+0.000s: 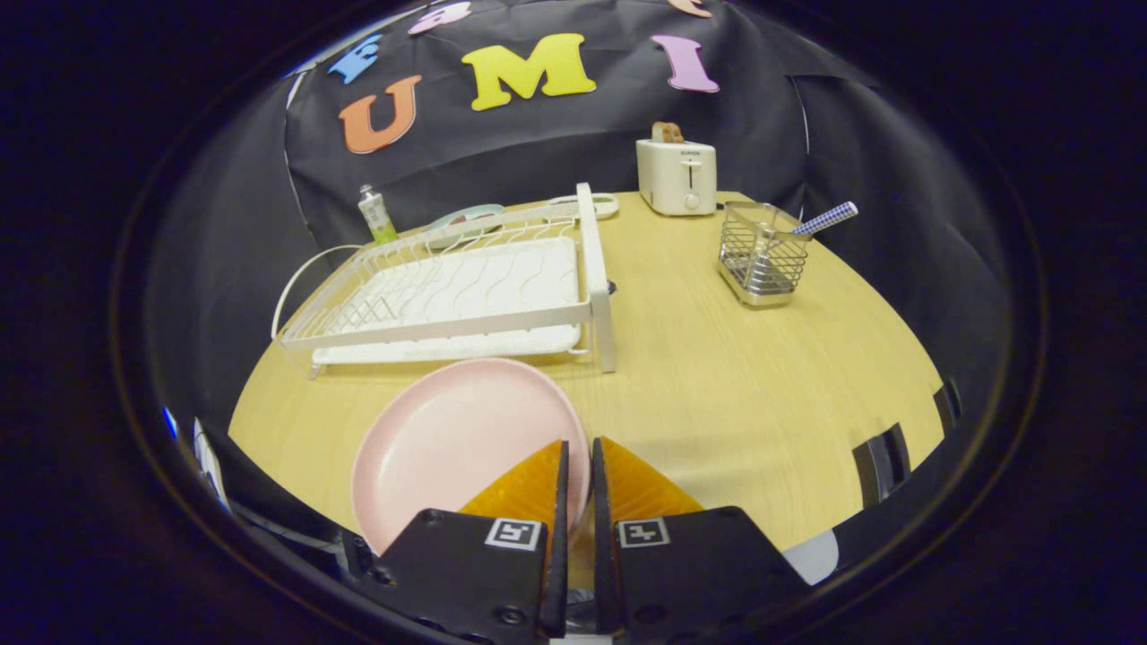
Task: Take the plate from the dish rack, then take the spoon from the basket and place it into the plate.
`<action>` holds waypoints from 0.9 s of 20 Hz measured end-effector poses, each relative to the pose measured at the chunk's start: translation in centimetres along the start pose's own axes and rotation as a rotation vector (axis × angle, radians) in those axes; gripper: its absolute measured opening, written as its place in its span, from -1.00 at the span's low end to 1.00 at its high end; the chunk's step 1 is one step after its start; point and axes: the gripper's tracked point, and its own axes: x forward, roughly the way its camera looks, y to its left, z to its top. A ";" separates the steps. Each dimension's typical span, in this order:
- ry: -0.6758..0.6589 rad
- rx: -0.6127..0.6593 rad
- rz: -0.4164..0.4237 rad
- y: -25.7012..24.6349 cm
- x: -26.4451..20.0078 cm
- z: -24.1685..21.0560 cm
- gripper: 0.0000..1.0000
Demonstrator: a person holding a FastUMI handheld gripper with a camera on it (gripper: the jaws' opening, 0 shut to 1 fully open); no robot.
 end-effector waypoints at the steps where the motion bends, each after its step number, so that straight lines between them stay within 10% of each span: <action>1: -0.007 0.006 0.002 -0.1 -0.1 0.2 -0.69; 5: -0.090 0.035 0.037 -0.6 -0.5 1.8 -0.53; 11: -0.344 -0.028 0.038 -2.6 -2.5 5.4 0.92; 18: -0.441 0.012 -0.012 -8.2 -2.4 7.8 1.00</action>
